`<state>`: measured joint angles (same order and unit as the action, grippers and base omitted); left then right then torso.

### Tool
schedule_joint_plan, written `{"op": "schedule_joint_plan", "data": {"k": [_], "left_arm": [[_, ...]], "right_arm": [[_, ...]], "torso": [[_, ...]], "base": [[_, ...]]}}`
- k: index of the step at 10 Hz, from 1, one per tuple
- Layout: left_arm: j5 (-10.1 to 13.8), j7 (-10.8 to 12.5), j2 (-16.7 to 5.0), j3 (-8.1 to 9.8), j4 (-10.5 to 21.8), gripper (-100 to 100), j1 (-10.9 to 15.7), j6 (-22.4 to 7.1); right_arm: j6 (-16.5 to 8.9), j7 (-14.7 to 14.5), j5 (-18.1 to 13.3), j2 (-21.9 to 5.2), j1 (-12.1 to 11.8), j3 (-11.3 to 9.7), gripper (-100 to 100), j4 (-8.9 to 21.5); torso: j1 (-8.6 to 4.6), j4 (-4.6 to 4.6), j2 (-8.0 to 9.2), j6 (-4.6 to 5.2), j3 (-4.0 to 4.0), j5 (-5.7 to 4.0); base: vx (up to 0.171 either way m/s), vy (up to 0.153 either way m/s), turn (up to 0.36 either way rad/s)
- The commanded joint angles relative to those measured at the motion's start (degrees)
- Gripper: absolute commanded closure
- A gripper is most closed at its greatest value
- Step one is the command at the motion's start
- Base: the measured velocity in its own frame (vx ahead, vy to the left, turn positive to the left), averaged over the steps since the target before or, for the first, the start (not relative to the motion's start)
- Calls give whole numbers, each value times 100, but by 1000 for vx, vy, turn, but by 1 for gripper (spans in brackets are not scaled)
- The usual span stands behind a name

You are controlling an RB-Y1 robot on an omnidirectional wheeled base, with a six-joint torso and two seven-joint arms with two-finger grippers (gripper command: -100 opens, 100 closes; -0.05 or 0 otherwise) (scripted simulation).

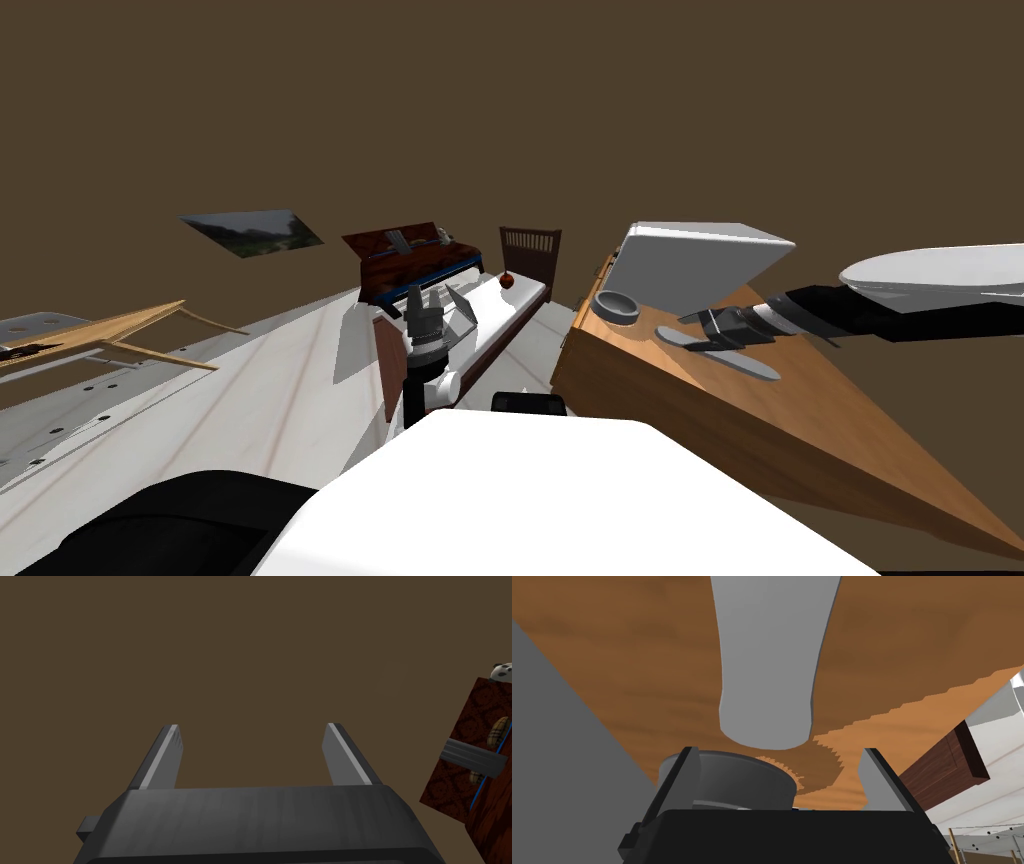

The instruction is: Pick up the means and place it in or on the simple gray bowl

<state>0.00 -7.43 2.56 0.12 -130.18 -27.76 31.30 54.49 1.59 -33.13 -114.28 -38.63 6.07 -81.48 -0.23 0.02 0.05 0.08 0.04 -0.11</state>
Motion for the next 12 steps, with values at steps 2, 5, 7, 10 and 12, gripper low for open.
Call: {"op": "schedule_joint_plan", "data": {"k": [2,5,7,10,12], "left_arm": [[0,0,0,0,0,0,0,0],[0,0,0,-1,0,0,0,0],[0,0,0,0,0,0,0,0],[0,0,0,0,0,0,0,0],[0,0,1,-1,0,0,0,0]], "right_arm": [[68,255,-441,142,158,-15,-100,-38],[79,268,-721,48,106,-98,-100,7],[86,277,-764,-10,60,-165,-100,33],[84,254,-740,-34,11,-167,0,53],[-107,127,-824,214,-78,-298,-100,55]], "torso": [[15,-1,-3,-1,-2,4],[24,-2,-5,-2,-3,7],[9,-2,-5,-2,-3,4],[17,-1,-3,-2,-2,5],[26,-3,-9,-3,-6,6]], "base": [[1,4,0],[1,-4,12],[-5,-42,23],[-6,-12,20],[19,24,80]]}}
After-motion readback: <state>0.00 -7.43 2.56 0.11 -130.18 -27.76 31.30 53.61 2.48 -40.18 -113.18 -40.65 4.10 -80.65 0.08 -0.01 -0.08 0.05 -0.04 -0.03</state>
